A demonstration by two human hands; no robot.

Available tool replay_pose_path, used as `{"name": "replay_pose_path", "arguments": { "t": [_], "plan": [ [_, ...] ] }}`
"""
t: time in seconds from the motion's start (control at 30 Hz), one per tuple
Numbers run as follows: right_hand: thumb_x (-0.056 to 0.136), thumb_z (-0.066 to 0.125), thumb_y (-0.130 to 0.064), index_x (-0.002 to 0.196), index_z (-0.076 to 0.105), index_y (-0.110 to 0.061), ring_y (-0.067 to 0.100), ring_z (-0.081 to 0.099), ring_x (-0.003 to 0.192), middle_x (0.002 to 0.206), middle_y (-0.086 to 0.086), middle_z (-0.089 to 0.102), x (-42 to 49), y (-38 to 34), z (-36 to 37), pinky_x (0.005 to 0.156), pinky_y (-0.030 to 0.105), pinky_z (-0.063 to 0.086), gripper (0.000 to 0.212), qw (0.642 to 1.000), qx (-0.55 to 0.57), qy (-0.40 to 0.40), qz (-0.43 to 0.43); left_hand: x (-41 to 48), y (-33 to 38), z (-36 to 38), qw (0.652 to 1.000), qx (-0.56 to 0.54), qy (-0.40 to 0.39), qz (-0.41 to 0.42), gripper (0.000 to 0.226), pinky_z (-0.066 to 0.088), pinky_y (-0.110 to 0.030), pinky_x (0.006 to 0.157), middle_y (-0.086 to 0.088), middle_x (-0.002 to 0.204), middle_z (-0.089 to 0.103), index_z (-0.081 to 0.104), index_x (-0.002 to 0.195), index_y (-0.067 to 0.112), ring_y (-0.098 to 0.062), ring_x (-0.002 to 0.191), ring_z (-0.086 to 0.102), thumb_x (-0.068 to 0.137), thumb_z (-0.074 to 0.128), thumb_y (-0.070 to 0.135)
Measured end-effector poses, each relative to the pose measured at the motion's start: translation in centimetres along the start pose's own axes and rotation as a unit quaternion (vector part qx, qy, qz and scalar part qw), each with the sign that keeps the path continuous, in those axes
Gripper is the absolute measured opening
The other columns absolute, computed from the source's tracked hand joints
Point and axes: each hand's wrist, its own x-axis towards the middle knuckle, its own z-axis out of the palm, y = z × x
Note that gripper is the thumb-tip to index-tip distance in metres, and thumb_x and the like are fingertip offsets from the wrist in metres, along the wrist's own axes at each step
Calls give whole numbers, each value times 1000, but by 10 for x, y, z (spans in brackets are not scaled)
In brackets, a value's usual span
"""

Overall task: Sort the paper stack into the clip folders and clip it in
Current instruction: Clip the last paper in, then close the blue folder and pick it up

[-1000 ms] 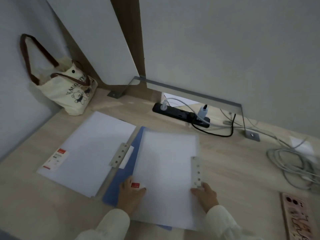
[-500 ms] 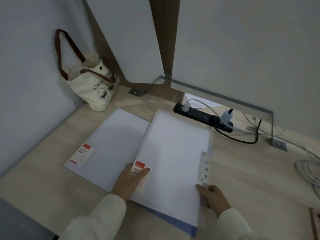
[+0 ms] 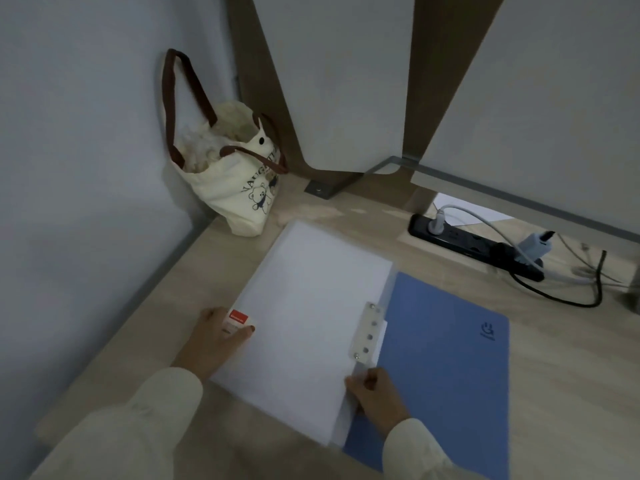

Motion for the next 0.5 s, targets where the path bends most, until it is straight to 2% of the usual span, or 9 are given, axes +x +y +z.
{"name": "replay_pose_path", "arguments": {
  "t": [0.03, 0.1, 0.17, 0.23, 0.33, 0.37, 0.43, 0.5],
  "plan": [
    [87, 58, -26, 76, 39, -19, 21, 53, 85, 84, 2, 52, 2, 0, 3, 86, 37, 48, 23, 1000, -28, 8, -2, 0, -3, 3, 1000, -5, -6, -4, 51, 39, -39, 99, -10, 130, 44, 43, 129, 12, -29, 111, 51, 84, 63, 26],
    [86, 57, -33, 72, 36, -21, 19, 51, 77, 76, -1, 50, 3, 0, 4, 76, 31, 46, 29, 997, -71, 15, -10, -1, -8, 9, 1000, -25, -16, 1, 63, 30, -41, 109, -7, 143, 39, 28, 142, 16, -27, 129, 41, 88, 58, 20],
    [88, 54, -35, 71, 37, -21, 19, 52, 76, 76, -2, 52, 5, 1, -1, 74, 30, 45, 28, 996, -93, 1, -16, 0, -11, 11, 999, -38, -14, 10, 66, 25, -41, 113, -6, 149, 33, 21, 145, 17, -26, 136, 34, 89, 56, 18],
    [90, 52, -29, 74, 46, -19, 21, 54, 79, 82, 3, 58, 8, 7, -14, 79, 32, 46, 20, 995, -91, 23, -26, 0, -12, 13, 999, -29, -5, 17, 66, 24, -41, 114, -6, 151, 29, 19, 146, 17, -26, 137, 31, 90, 54, 17],
    [90, 50, -20, 90, 57, -11, 32, 56, 91, 106, 17, 59, 12, 24, -53, 86, 39, 46, 11, 979, -88, 183, -15, -5, -5, 20, 995, 53, 49, 68, 66, 25, -41, 113, -9, 153, 23, 17, 146, 15, -28, 138, 30, 91, 52, 16],
    [89, 50, -18, 101, 58, -8, 37, 54, 99, 115, 22, 55, 12, 30, -69, 90, 42, 44, 17, 968, -98, 231, 4, -8, -3, 25, 988, 95, 73, 102, 68, 24, -40, 114, -8, 155, 17, 15, 147, 16, -28, 140, 26, 90, 52, 18],
    [88, 49, -16, 119, 53, -6, 43, 46, 114, 129, 27, 43, 10, 40, -102, 97, 45, 37, 32, 947, -97, 294, 83, -15, 2, 38, 965, 181, 79, 175, 76, 11, -37, 118, 4, 157, -5, 0, 146, 28, -21, 145, 5, 90, 51, 31],
    [89, 49, -17, 126, 49, -5, 45, 39, 121, 133, 29, 37, 6, 55, -131, 103, 47, 32, 39, 927, -59, 331, 165, -20, 0, 58, 933, 266, 40, 241, 85, 0, -37, 117, 13, 153, -18, -15, 142, 37, -15, 143, -12, 87, 50, 45]
  ]
}}
